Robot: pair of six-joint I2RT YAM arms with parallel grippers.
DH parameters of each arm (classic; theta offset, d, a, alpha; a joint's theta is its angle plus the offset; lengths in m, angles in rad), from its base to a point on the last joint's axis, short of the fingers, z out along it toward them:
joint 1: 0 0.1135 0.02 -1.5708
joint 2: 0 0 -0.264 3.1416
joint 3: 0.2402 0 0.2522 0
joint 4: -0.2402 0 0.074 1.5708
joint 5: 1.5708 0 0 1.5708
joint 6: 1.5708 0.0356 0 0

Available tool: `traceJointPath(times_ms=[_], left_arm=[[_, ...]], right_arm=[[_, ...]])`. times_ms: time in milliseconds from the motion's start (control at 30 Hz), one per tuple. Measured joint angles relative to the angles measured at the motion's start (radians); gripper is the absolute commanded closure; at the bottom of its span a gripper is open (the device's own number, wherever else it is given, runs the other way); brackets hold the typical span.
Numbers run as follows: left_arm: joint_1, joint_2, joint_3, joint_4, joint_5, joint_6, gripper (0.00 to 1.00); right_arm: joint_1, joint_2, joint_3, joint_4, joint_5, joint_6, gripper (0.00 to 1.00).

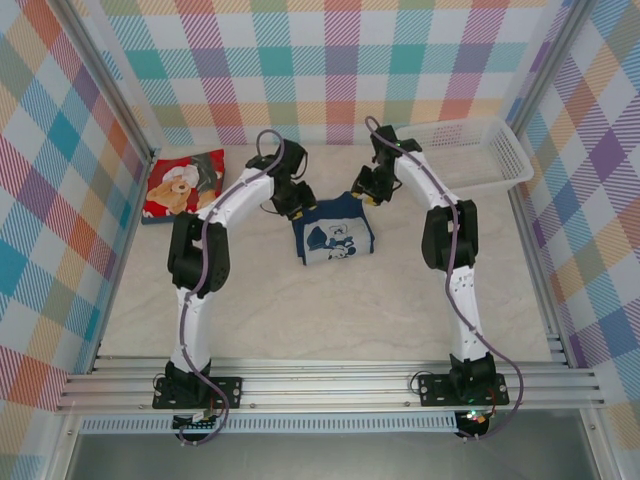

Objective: Fold and stack the t-shirts

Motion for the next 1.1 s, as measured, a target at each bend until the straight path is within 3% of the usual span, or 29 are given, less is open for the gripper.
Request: traceJointPath(times_ms=[333, 500, 567, 867, 1100], left_arm=[[-0.019, -0.109, -0.229, 0.024, -0.002, 0.0, 0.64], [-0.015, -0.109, -0.23, 0.042, 0.005, 0.0, 0.67], [-0.015, -0.116, -0.245, 0.054, 0.009, -0.004, 0.67], [-0.041, -0.191, -0.354, 0.106, 0.054, -0.038, 0.64], [-0.195, -0.169, -0.269, 0.117, 0.074, -0.05, 0.64]], right_arm=[[0.0, 0.117, 0.11, -0.032, 0.002, 0.018, 0.65], [0.0, 0.137, 0.112, -0.035, -0.002, 0.02, 0.94], [0.0, 0.137, 0.117, -0.031, -0.002, 0.019, 1.0], [0.0, 0.121, 0.12, -0.017, -0.002, 0.018, 1.0], [0.0, 0.09, 0.129, -0.032, -0.006, 0.018, 1.0]])
